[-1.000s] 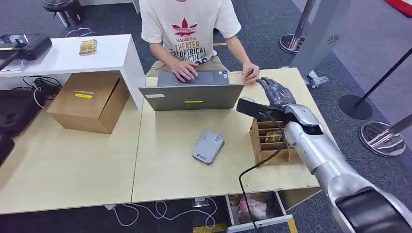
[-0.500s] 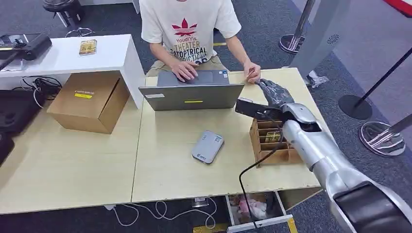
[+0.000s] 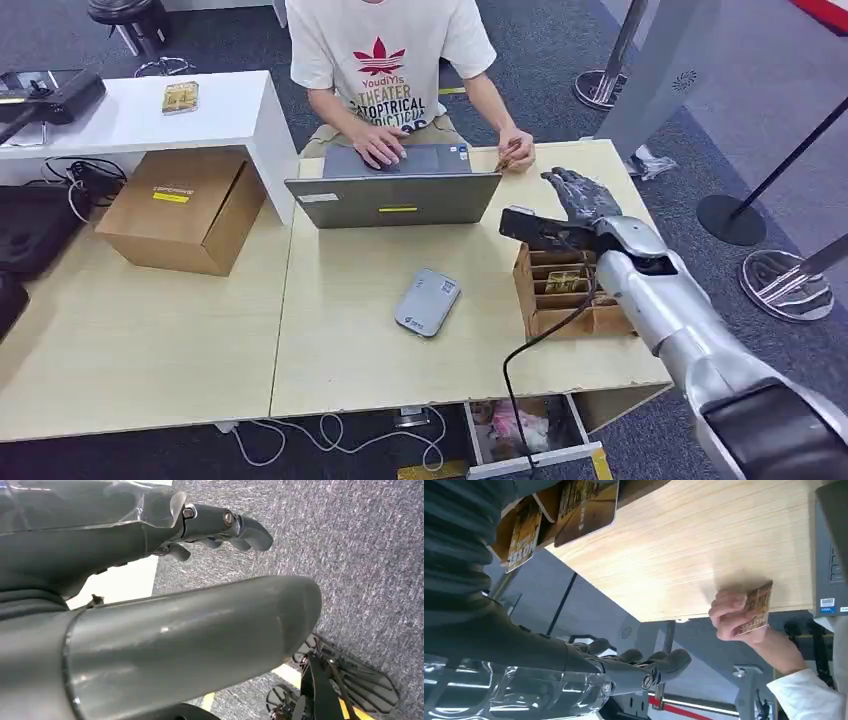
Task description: Pass the card to the sensor for recognition and then transmit it.
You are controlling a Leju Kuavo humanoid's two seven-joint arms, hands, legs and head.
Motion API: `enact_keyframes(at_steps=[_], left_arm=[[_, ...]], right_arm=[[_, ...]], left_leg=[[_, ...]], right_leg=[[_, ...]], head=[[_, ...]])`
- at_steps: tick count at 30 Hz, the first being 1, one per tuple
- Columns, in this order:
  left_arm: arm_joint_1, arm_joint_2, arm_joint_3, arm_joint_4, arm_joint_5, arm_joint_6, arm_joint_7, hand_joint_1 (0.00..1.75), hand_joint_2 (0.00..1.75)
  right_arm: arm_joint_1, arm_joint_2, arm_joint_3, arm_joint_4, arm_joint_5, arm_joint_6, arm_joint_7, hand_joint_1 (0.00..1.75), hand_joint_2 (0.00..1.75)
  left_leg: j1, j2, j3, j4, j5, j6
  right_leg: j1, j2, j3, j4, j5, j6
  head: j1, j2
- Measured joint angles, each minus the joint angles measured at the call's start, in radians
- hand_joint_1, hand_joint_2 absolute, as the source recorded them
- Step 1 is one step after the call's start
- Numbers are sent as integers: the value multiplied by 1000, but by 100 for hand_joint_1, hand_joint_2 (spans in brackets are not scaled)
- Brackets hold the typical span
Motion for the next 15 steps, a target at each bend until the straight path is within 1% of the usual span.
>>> enact_keyframes(at_steps=[15], left_arm=[[0,0,0,0,-4,-1,0,0,0]], right_arm=[[4,-32,0,-18,5,3,6,0,175]], left_leg=[[0,0,0,0,0,0]], right_leg=[[0,0,0,0,0,0]], head=[[0,0]])
